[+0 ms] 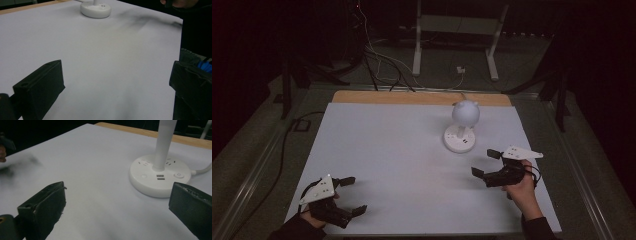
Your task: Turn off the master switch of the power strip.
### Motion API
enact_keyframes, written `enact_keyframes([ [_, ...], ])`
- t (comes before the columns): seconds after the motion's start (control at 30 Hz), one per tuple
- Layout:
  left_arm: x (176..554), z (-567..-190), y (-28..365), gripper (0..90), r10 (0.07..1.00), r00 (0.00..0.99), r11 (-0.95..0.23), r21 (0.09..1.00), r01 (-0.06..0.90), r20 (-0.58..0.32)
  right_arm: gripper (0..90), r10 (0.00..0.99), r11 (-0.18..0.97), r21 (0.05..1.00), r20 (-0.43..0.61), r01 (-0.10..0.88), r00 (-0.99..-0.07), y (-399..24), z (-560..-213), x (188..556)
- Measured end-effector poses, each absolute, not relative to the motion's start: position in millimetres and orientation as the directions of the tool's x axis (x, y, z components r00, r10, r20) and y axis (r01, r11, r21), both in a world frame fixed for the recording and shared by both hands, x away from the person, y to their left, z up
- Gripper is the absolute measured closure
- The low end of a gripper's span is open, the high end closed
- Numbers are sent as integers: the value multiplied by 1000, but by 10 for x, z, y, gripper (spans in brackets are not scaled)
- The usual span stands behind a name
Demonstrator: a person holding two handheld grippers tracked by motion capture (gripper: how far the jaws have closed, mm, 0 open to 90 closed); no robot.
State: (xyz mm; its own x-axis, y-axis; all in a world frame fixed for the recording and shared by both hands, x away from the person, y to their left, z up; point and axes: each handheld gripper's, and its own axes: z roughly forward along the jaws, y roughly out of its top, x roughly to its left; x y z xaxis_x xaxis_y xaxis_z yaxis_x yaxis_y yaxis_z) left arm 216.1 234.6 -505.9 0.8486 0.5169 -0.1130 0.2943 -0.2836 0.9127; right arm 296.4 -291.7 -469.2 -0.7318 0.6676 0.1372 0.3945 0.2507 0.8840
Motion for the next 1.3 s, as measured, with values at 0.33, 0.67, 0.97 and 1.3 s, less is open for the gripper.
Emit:
enact_keyframes([
  [0.33, 2160, -5057, 2345, 1, 516, 849, -285, 913, 292, -111, 7, 644, 319, 852, 128, 416, -755, -2916, -4834, 2796],
  [0.67, 2158, -5057, 2345, 1, 516, 849, -285, 912, 294, -112, 7, 611, 356, 832, 138, 426, -780, -2914, -4979, 2641],
  [0.97, 2155, -5056, 2347, 1, 514, 850, -285, 913, 293, -112, 7, 615, 358, 832, 131, 424, -777, -2932, -5116, 2545],
  [1.3, 2151, -5057, 2344, 1, 512, 851, -286, 912, 293, -113, 7, 653, 423, 806, 45, 414, -756, -2941, -5191, 2539],
])
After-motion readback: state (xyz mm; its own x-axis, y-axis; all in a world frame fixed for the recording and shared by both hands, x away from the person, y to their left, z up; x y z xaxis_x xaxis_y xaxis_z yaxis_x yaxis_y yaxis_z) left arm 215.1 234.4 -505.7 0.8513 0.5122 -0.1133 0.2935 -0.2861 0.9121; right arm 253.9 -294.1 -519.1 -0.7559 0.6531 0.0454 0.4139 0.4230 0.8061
